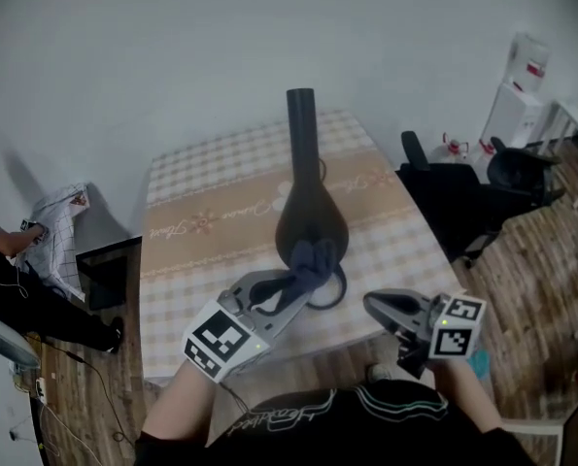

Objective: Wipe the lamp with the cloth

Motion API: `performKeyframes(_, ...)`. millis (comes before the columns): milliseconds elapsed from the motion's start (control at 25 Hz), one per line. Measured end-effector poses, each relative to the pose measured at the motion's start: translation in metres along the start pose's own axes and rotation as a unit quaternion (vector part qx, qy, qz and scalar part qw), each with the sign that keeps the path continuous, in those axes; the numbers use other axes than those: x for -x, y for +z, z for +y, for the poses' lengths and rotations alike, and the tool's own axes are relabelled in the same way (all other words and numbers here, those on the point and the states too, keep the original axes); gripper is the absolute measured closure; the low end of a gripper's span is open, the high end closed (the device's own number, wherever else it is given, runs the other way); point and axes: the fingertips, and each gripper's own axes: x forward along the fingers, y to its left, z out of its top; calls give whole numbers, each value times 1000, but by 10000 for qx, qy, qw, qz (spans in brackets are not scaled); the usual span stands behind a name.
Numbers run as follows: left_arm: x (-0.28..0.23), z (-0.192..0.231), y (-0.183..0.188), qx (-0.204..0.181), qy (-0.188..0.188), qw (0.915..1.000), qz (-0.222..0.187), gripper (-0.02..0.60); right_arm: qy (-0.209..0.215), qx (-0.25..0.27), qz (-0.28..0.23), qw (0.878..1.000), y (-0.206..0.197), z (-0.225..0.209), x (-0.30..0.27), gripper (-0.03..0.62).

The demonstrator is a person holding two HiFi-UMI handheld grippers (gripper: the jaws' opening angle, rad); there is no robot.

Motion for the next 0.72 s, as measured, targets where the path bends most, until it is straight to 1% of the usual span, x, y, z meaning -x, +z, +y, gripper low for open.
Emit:
performKeyframes(160, 8, 11, 29, 303, 628, 9971, -310, 509, 399, 145, 183, 9989, 20, -16, 4, 583)
performKeyframes(280, 12, 18, 53, 428, 1060, 9923, -472, 509, 647, 246, 251, 9973, 39, -28, 9, 583)
performKeyframes(360, 15, 23, 68, 451, 1403, 9876, -545, 509, 841, 273, 290, 9957, 50, -37, 12, 583)
performKeyframes(440, 17, 29, 83, 437, 1702, 9826, -599, 509, 1031, 277, 345, 9937, 58, -44, 16, 583)
performKeyframes(560, 16, 39, 102, 311, 2094, 9757, -562, 509, 1233, 307, 405, 9911, 65, -58, 20, 583)
performKeyframes(720, 6, 50, 128, 120, 2434, 9684, -537, 509, 1439, 299, 458, 9881, 75, -74, 29, 583)
